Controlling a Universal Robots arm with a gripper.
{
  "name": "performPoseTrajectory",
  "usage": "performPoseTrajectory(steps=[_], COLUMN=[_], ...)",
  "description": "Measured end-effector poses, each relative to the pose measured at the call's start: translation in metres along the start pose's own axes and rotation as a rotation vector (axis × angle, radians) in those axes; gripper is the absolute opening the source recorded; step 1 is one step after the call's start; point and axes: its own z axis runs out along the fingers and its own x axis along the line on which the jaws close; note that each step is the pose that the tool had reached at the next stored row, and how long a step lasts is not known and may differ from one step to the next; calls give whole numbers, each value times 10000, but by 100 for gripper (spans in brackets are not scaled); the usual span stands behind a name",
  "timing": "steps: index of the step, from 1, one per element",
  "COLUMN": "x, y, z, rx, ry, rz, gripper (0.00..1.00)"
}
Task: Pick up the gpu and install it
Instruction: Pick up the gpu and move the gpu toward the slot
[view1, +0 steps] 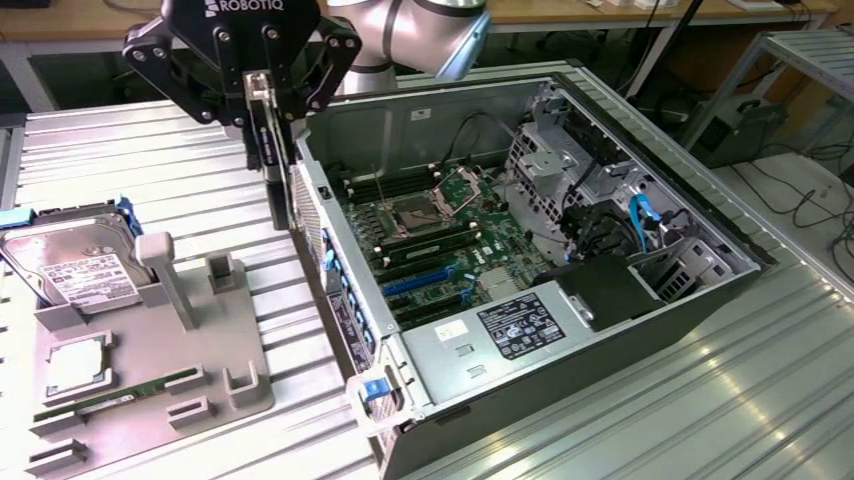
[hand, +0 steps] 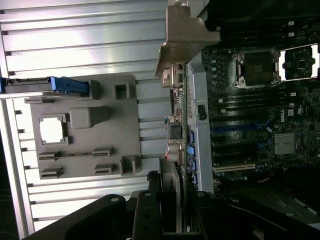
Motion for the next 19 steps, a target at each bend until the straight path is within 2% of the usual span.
performPoseTrajectory(steps=[19], x=[-209], y=[18], z=[8], rx=[0], ry=[0], rz=[0], gripper=[29])
